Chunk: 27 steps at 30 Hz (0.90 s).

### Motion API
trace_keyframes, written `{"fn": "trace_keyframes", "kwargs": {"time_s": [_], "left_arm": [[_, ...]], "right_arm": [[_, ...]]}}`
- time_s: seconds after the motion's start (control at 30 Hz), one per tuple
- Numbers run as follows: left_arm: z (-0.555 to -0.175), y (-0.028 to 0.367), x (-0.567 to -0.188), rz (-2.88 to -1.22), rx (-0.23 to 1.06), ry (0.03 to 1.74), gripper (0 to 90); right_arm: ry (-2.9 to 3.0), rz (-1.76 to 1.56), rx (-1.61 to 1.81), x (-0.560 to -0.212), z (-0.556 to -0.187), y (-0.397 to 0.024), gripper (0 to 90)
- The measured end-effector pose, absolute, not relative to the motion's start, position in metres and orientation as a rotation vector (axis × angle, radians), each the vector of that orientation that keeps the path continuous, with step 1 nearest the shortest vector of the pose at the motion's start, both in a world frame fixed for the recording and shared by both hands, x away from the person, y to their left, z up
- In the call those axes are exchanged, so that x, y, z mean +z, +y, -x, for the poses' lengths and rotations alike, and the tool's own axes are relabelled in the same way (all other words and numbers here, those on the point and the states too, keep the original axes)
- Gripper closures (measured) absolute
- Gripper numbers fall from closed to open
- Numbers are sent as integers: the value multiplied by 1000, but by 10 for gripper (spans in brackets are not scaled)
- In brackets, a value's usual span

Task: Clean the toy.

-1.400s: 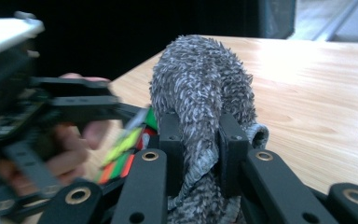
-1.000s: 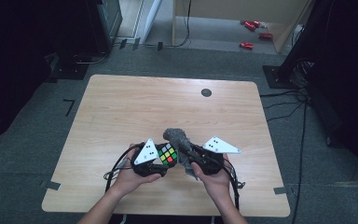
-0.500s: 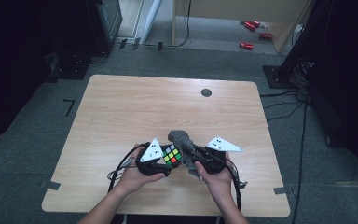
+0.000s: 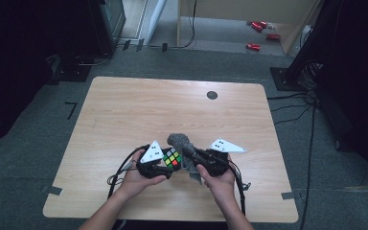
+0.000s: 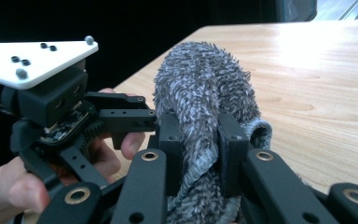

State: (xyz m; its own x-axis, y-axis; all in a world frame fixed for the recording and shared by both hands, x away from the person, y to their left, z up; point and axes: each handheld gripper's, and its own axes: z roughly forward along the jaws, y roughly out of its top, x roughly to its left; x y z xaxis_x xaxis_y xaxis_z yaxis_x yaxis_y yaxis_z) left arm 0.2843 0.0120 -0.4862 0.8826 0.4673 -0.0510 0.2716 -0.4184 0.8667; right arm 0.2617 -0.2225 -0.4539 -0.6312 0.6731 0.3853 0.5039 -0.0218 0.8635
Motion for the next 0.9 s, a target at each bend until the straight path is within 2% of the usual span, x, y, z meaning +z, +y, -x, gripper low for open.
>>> {"fn": "trace_keyframes", "kwargs": {"time_s": [0.27, 0.5, 0.67, 0.9], "left_arm": [[-292, 11, -490, -2035, 187, 557, 352], [-279, 8, -483, -2009, 205, 552, 352], [-279, 16, -477, -1965, 216, 598, 352], [-272, 7, -478, -1992, 205, 571, 352]], "right_arm": [[2123, -1247, 1641, -462, -266, -221, 766], [2102, -1221, 1740, -447, -259, -219, 767], [2117, -1210, 1659, -448, -257, -223, 771], [2119, -1172, 1754, -435, -252, -215, 771]]}}
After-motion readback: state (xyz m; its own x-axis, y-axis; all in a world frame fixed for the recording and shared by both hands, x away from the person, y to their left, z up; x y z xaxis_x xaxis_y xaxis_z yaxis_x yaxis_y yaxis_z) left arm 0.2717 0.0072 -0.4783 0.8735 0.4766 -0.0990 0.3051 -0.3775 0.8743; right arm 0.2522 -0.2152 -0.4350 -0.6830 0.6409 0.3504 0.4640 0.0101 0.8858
